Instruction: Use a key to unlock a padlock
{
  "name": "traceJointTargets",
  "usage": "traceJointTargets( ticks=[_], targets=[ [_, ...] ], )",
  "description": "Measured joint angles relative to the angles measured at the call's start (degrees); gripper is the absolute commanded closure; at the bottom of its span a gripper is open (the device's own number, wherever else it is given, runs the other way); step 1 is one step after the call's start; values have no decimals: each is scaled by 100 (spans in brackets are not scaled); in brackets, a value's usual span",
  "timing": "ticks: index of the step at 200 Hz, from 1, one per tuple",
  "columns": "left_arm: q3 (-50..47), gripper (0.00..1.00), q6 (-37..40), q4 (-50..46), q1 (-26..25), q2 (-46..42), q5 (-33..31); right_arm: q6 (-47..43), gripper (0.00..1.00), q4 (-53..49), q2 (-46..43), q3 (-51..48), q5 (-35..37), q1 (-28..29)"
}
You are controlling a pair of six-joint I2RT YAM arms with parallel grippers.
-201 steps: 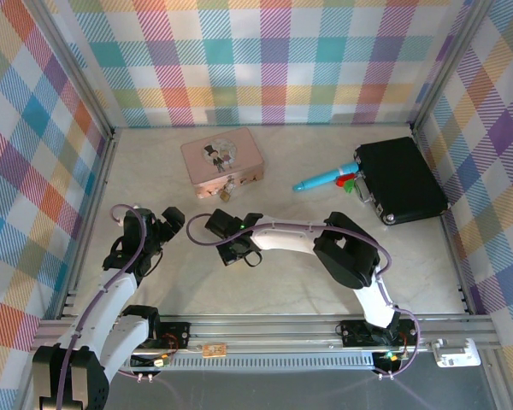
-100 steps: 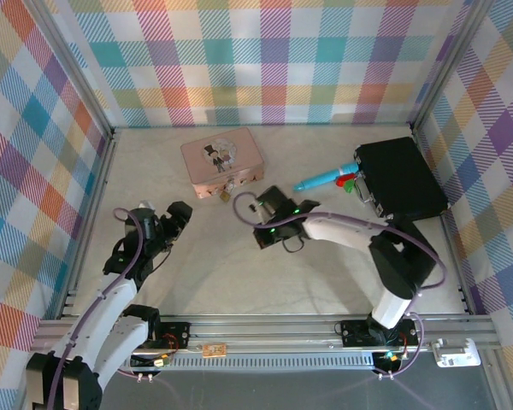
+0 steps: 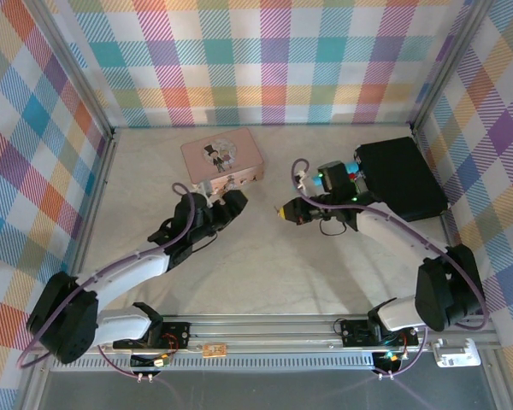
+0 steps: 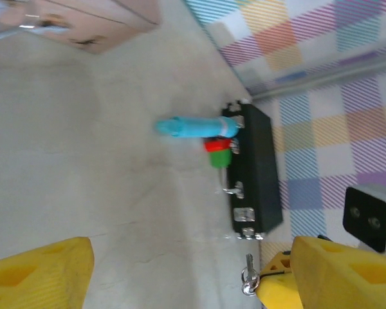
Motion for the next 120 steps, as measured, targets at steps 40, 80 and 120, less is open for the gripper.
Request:
traceJointTargets(
  ticks=[40, 80, 120],
  targets=[
    [358, 24, 195, 1200, -304, 647, 306, 9, 100, 345, -216, 0, -940, -544],
    [693, 25, 511, 1773, -487, 883, 557, 116, 100, 680, -214, 0, -1580, -704],
    [863, 30, 697, 1945, -549, 1032, 702, 181, 100, 861, -212, 0, -1934, -732]
  ],
)
